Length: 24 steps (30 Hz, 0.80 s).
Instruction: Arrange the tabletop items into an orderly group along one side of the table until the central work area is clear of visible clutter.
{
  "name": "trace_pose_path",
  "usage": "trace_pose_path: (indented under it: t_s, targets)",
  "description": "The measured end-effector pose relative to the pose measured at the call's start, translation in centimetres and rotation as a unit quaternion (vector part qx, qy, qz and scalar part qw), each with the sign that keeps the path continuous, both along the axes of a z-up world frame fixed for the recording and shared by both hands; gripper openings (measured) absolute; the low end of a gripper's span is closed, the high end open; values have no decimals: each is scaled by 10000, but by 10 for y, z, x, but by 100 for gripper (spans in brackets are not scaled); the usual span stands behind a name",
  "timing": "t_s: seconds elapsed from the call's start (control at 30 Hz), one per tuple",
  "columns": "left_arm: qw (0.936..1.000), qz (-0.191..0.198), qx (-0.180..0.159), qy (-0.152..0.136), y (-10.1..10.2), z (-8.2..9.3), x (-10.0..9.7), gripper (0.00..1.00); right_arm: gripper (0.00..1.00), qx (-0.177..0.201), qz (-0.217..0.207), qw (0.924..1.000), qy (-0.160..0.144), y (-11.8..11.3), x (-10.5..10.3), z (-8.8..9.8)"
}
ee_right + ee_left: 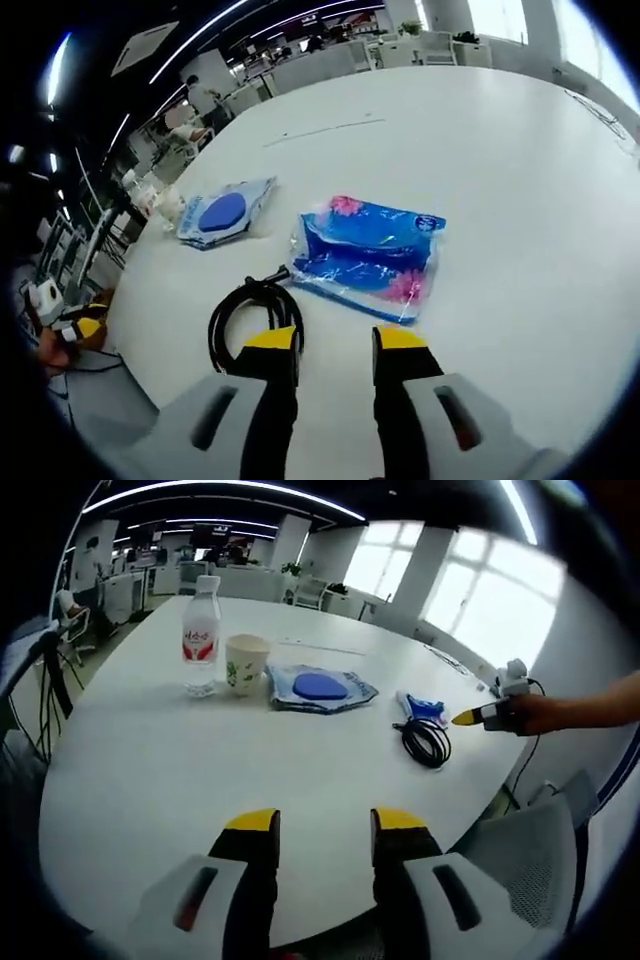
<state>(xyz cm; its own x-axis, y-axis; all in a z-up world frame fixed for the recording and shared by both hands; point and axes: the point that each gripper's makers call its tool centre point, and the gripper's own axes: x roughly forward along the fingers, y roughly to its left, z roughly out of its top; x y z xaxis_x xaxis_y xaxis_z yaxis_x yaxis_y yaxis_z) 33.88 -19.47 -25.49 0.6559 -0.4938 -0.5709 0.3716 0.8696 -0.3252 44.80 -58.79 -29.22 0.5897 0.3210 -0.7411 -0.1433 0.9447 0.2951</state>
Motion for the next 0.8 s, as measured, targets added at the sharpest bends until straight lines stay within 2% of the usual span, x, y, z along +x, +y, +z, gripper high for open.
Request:
trace_pose_path:
  t_s: [0.13,0.23,0.37,0.43,0.7,0.8]
  targets:
    - [9999,-80,62,50,-2,0,-3,36,25,-117,-106,9999,15,-5,2,1]
    - [9999,-102,87,67,-1,1,-3,36,25,-357,-101,9992,111,-12,3,-3]
    - [9999,-19,115,49,5,6,-2,36,24,-504,-126,9982,293,-18,5,-8]
    - [9999,34,108,50,7,8,-2,36,24,-588,-103,9978,281,-20,9,-8]
    - [9996,206,148,80,14,13,-5,36,24,-751,-361,9953,490,-39,30,-18]
    - [9995,250,143,91,14,14,-5,36,24,-692,-380,9955,533,-41,36,-21]
